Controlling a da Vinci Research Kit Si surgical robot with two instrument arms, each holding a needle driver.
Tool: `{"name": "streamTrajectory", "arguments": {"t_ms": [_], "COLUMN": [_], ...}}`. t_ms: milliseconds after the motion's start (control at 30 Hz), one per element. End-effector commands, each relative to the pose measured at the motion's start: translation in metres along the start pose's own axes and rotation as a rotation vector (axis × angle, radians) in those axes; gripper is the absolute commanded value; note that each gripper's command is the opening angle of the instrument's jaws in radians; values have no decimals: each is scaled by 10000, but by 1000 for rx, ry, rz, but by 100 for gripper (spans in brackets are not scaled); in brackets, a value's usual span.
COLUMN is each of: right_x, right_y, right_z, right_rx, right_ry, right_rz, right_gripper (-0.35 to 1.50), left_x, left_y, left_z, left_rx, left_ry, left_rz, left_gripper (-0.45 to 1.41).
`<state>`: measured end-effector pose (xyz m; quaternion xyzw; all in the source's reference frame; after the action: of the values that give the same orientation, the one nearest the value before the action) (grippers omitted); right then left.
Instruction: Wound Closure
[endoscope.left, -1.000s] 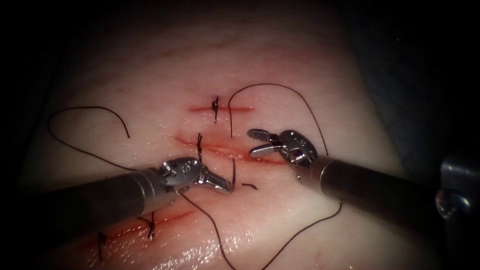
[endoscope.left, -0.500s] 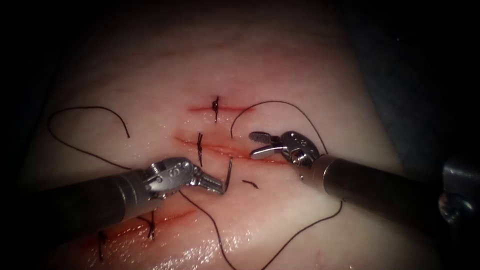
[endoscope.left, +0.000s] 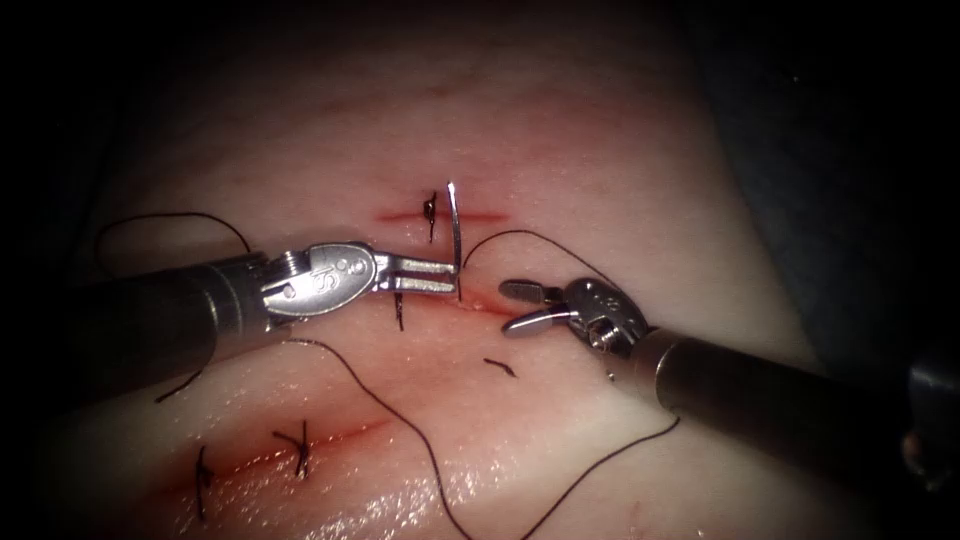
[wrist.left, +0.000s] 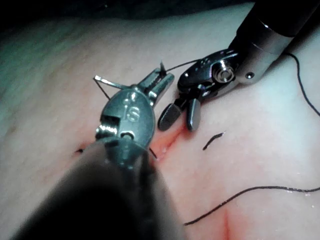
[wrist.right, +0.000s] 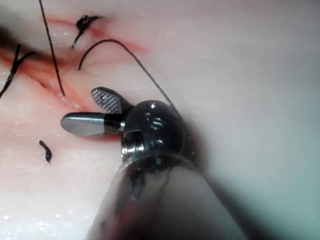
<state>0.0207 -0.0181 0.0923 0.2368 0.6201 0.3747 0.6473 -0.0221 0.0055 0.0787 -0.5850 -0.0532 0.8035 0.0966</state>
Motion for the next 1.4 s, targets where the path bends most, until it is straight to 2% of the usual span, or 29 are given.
{"name": "streamTrajectory", "arguments": {"t_ms": [33, 433, 800, 833, 1100, 1267, 1400], "right_x": [1, 25, 52, 59, 82, 82, 83], "right_y": [0, -14, -21, -22, -20, -25, -32], "right_z": [9, 8, 1, 0, 0, 8, 11], "right_rx": [8, 20, 54, 57, 62, 71, 72], "right_ry": [1, 4, 48, 47, 46, 45, 45], "right_rz": [14, 213, 521, 575, 706, 741, 743], "right_gripper": [106, 105, 125, 130, 137, 137, 133], "left_x": [-1, 11, 8, 3, -34, -65, -76], "left_y": [-9, -44, -27, -19, 16, 29, 34], "left_z": [6, 7, 11, 13, 30, 49, 57], "left_rx": [10, 87, 92, 100, 96, 140, 165], "left_ry": [-1, -25, -27, -29, -79, -144, -182], "left_rz": [9, 72, 104, 113, 167, 218, 241], "left_gripper": [-45, -45, -45, -45, -45, -45, -45]}}
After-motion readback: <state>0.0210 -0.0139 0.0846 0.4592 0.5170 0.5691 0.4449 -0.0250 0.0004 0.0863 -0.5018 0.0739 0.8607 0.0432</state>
